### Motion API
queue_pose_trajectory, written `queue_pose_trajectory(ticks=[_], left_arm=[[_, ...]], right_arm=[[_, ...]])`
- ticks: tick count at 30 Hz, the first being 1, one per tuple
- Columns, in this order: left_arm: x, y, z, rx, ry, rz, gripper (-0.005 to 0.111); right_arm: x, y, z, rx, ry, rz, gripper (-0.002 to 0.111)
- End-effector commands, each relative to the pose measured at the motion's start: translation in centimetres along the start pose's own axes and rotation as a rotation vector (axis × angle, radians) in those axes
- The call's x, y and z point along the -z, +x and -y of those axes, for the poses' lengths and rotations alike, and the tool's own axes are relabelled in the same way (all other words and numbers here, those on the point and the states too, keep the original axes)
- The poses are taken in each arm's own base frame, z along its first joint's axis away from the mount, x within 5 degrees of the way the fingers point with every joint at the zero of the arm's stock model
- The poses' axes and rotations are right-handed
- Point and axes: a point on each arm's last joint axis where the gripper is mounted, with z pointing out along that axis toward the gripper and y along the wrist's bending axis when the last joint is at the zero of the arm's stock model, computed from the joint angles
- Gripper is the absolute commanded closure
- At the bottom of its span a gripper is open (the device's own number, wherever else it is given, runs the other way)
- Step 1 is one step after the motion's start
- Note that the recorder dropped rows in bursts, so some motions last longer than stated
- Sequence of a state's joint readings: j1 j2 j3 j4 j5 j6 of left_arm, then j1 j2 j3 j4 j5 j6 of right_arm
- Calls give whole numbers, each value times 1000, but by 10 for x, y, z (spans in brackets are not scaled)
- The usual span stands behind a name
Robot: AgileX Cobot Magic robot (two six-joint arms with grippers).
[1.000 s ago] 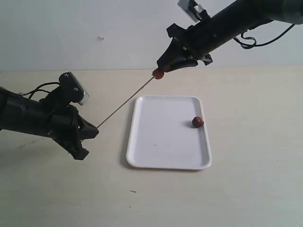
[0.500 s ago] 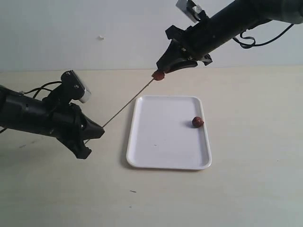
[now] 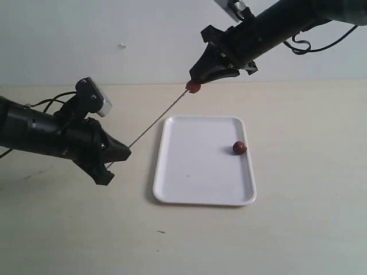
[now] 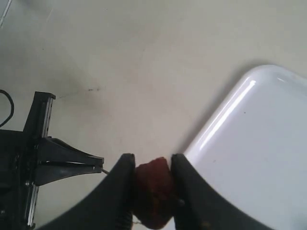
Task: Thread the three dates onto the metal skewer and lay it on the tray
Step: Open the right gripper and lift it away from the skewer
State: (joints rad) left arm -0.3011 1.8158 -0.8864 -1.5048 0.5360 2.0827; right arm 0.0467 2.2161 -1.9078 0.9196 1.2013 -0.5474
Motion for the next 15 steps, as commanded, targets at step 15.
queue_pose_trajectory(ticks=[15], left_arm=[[2,-13,3,1,48,76,107]], right_arm=[[2,0,-2,38,-12,-8,47]])
